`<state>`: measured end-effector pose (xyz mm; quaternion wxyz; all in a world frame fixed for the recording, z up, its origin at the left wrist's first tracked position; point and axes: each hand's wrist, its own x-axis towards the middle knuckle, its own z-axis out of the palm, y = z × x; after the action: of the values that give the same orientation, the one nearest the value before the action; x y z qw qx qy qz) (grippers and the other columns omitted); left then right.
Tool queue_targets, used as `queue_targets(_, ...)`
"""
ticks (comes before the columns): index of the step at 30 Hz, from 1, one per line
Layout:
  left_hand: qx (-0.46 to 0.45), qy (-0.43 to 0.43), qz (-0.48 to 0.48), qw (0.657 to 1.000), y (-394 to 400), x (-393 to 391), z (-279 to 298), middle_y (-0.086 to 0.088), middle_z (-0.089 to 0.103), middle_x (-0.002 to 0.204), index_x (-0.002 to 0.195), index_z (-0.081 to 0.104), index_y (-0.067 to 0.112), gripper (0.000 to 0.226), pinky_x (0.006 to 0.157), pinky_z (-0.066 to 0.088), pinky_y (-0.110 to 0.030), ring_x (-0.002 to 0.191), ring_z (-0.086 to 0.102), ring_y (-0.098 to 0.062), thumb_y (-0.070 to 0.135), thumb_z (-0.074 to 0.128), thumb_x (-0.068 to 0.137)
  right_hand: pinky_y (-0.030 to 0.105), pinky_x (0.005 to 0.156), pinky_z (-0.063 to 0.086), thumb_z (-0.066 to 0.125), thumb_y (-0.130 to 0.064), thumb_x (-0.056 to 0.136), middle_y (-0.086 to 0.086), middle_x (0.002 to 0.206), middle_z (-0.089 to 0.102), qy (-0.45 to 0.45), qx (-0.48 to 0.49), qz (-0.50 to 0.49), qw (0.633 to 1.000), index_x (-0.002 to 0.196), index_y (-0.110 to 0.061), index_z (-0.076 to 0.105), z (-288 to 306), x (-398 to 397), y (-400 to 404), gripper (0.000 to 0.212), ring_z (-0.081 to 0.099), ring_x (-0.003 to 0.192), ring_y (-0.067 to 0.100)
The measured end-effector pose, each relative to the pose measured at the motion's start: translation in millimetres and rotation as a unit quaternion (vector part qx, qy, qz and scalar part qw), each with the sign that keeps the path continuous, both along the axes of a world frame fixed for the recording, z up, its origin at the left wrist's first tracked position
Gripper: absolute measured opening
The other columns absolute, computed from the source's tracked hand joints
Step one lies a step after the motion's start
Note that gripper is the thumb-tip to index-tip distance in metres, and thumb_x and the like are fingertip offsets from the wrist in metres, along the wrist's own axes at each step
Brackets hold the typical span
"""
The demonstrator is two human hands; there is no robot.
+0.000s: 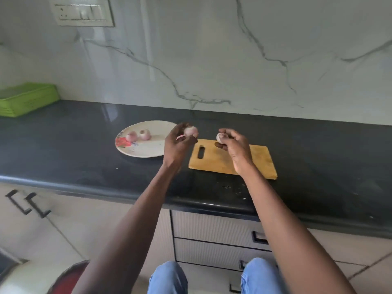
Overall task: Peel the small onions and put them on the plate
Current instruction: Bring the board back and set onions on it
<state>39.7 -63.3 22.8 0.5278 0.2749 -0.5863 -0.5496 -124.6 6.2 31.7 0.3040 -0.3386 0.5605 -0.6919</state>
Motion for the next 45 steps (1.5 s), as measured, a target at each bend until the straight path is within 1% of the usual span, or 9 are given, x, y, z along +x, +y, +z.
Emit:
queue_targets(3,-0.043,-0.065,-0.013,0.997,1.9,-37.9,8.4,0.001,0.071,0.098,0.115,0.063,0.013,0.031,0.081,0.058,-0.037,0.087,0.07,-0.01,0.015,0.078,0.088,0.013,0.067,0.05,0.068,-0.009,0.093,0.002,0.109,0.066,0.115,0.073,-0.049,0.989,0.118,-0.013,0.064,0.6,-40.6,14.7,0.025,0.064,0.086,0.004)
queue_targets(9,-0.144,-0.259,-0.048,0.954,-4.2,-82.3,2.3,0.003,0.075,0.109,0.121,0.069,0.018,0.043,0.094,0.057,-0.036,0.1,0.07,-0.012,0.013,0.082,0.08,0.033,0.09,0.051,0.079,-0.013,0.083,0.0,0.113,0.068,0.264,0.13,-0.089,0.952,0.115,-0.017,0.067,-7.3,-75.9,10.3,0.035,0.063,0.107,0.018)
queue_targets(12,-0.176,-0.321,-0.058,0.929,0.6,-88.7,-6.2,0.004,0.074,0.099,0.11,0.073,0.019,0.03,0.081,0.052,-0.022,0.093,0.068,-0.011,0.011,0.077,0.082,0.029,0.08,0.047,0.077,-0.015,0.085,-0.001,0.108,0.069,0.321,0.158,-0.092,0.929,0.113,-0.018,0.069,-15.6,-77.8,8.2,0.029,0.063,0.099,0.018)
queue_targets(15,-0.193,-0.352,-0.065,0.914,-1.2,-92.1,-12.6,0.002,0.073,0.097,0.107,0.07,0.021,0.026,0.081,0.054,-0.033,0.095,0.068,-0.018,0.012,0.074,0.083,0.033,0.071,0.044,0.073,-0.018,0.085,0.0,0.097,0.072,0.394,0.199,-0.087,0.893,0.095,-0.023,0.071,-30.9,-81.5,8.7,0.012,0.065,0.095,0.026)
queue_targets(20,-0.199,-0.369,-0.057,0.906,-3.4,-93.1,-14.2,-0.002,0.069,0.128,0.138,0.06,0.017,0.053,0.097,0.05,-0.029,0.116,0.063,-0.016,0.013,0.074,0.087,0.035,0.094,0.051,0.071,-0.018,0.089,0.005,0.13,0.066,0.377,0.215,-0.092,0.897,0.132,-0.023,0.064,-32.9,-82.9,9.6,0.044,0.059,0.12,0.026)
queue_targets(28,-0.206,-0.37,-0.036,0.905,-1.2,-93.8,-14.8,-0.005,0.07,0.124,0.135,0.062,0.014,0.045,0.092,0.051,-0.032,0.111,0.064,-0.02,0.016,0.071,0.091,0.03,0.07,0.045,0.072,-0.023,0.09,-0.002,0.099,0.07,0.371,0.185,-0.081,0.906,0.107,-0.019,0.072,-27.8,-80.9,19.1,0.018,0.063,0.092,0.02)
queue_targets(34,-0.202,-0.386,-0.036,0.899,-1.1,-94.4,-15.6,-0.007,0.065,0.136,0.146,0.053,0.016,0.056,0.099,0.052,-0.034,0.121,0.062,-0.021,0.019,0.071,0.092,0.042,0.09,0.053,0.059,-0.023,0.094,0.004,0.113,0.07,0.373,0.204,-0.071,0.902,0.115,-0.019,0.07,-24.9,-77.1,20.3,0.024,0.062,0.104,0.025)
queue_targets(38,-0.206,-0.391,-0.039,0.896,-1.0,-94.4,-15.3,-0.008,0.062,0.139,0.147,0.05,0.014,0.059,0.102,0.05,-0.033,0.124,0.06,-0.022,0.019,0.071,0.092,0.041,0.111,0.043,0.053,-0.027,0.098,0.006,0.145,0.057,0.354,0.229,-0.062,0.904,0.141,-0.018,0.056,-21.7,-73.8,20.7,0.045,0.05,0.134,0.026)
queue_targets(45,-0.185,-0.358,-0.045,0.914,4.6,-88.6,-10.5,-0.009,0.054,0.148,0.153,0.042,0.013,0.073,0.098,0.043,-0.024,0.131,0.056,-0.021,0.026,0.075,0.089,0.037,0.111,0.04,0.058,-0.024,0.093,0.007,0.149,0.051,0.335,0.21,-0.091,0.914,0.143,-0.014,0.053,-14.9,-67.6,27.4,0.051,0.047,0.136,0.023)
